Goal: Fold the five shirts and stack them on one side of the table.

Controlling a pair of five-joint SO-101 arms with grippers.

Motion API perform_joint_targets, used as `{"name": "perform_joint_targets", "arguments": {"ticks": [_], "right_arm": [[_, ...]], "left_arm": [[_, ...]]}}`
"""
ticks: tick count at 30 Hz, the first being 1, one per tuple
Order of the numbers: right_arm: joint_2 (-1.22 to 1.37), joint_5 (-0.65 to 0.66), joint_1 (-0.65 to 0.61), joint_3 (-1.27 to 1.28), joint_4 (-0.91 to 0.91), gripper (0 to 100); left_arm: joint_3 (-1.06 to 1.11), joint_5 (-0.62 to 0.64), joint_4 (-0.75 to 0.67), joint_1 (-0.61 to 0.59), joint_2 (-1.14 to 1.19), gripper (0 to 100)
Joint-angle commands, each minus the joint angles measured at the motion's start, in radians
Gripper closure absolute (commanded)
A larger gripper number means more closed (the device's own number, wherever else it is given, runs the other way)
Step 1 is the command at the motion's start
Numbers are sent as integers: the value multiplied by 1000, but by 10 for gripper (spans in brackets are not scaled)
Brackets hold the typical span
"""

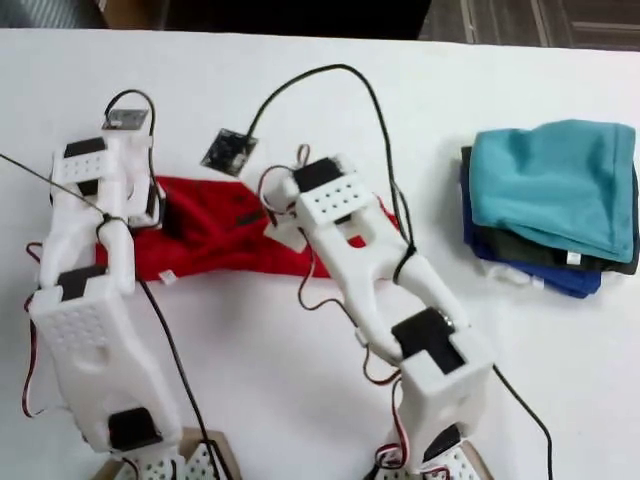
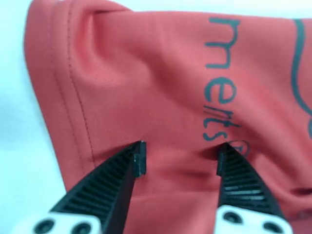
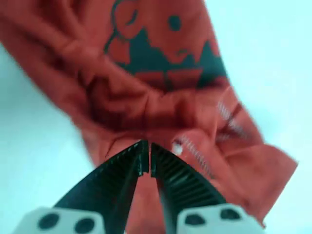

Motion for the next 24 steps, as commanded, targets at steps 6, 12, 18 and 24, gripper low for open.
{"name": "perform_joint_targets", "arguments": {"ticks": [6,12,18,24], "right_arm": [[79,-11,-7,-144,-79,978],[194,-68,-18,-281,-76,978],[315,-80,-36,-399,-10,978],[380,-77,-39,-497,183,978]], "left_arm": [[2,-3,-17,9,6,752],[5,-3,-26,11,6,752],[7,-3,-29,11,6,752],[7,-3,-29,11,6,752]]}}
